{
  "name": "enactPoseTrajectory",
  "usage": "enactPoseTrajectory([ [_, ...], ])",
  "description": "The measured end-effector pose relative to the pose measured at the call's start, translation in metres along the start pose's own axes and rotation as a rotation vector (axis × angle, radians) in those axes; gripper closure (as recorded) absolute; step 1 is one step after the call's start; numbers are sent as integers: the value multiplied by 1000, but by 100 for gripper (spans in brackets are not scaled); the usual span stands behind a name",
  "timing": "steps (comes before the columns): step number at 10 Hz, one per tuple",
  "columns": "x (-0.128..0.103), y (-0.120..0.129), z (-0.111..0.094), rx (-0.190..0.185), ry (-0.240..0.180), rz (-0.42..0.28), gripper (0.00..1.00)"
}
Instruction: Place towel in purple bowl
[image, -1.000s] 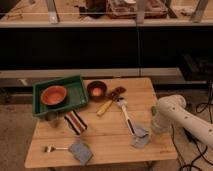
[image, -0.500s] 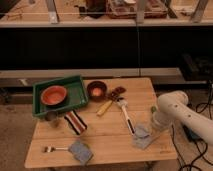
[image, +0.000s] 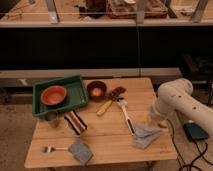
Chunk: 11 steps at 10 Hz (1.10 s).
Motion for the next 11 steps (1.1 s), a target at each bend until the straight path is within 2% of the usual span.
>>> enactPoseTrajectory([
  [1, 1, -1, 3, -9, -15, 0, 70],
  [2, -1, 1, 8, -18, -27, 13, 63],
  [5, -13, 9, 50, -64, -60, 108, 30],
  [6, -17, 12, 56, -73, -64, 134, 23],
  [7, -18, 14, 61, -74, -67, 155, 20],
  [11, -23, 22, 76, -75, -78, 204, 20],
])
